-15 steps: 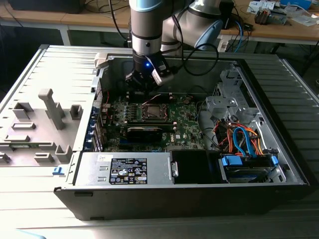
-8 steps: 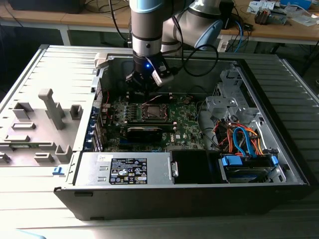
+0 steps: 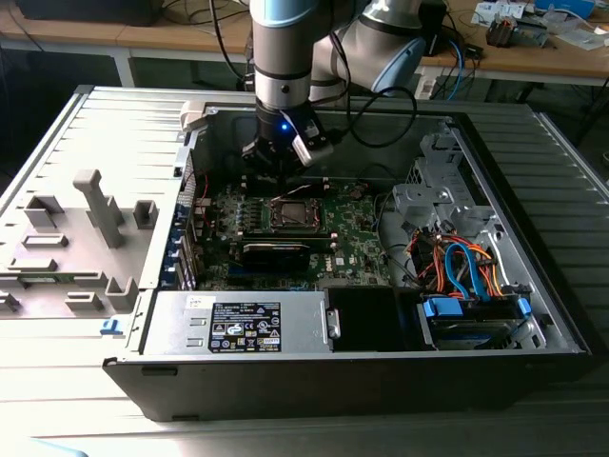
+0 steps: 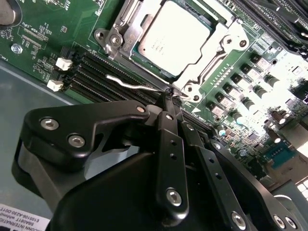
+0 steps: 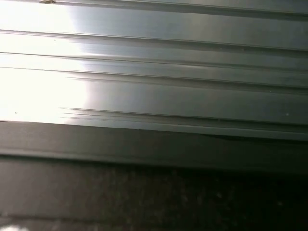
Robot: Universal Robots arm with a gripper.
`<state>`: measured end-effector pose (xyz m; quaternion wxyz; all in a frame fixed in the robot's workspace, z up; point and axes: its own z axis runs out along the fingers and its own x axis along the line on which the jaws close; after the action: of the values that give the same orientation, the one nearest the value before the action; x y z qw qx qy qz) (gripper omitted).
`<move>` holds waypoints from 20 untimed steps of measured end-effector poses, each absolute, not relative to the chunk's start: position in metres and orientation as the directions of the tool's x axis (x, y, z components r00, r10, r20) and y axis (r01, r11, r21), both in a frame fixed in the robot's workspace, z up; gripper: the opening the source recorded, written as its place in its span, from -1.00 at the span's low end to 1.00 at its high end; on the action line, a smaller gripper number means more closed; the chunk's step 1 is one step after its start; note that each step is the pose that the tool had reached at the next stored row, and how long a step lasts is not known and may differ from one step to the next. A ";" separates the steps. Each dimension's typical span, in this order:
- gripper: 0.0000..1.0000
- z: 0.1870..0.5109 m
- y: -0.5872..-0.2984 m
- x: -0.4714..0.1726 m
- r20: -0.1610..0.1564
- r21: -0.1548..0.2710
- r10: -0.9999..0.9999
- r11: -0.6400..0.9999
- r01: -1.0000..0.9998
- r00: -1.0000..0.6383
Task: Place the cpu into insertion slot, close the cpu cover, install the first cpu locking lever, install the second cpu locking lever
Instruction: 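Install the first cpu locking lever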
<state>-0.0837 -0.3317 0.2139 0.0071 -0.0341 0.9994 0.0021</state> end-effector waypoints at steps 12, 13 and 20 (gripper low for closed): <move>-0.79 0.209 -0.332 -0.078 -0.014 0.002 -0.071 0.997 -0.071 -0.997; -0.79 0.208 -0.332 -0.077 -0.014 0.002 -0.071 0.997 -0.071 -0.997; -0.79 0.205 -0.332 -0.071 -0.014 0.000 -0.072 0.997 -0.072 -0.997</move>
<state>-0.0705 -0.3317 0.2054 0.0071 -0.0362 0.9993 0.0003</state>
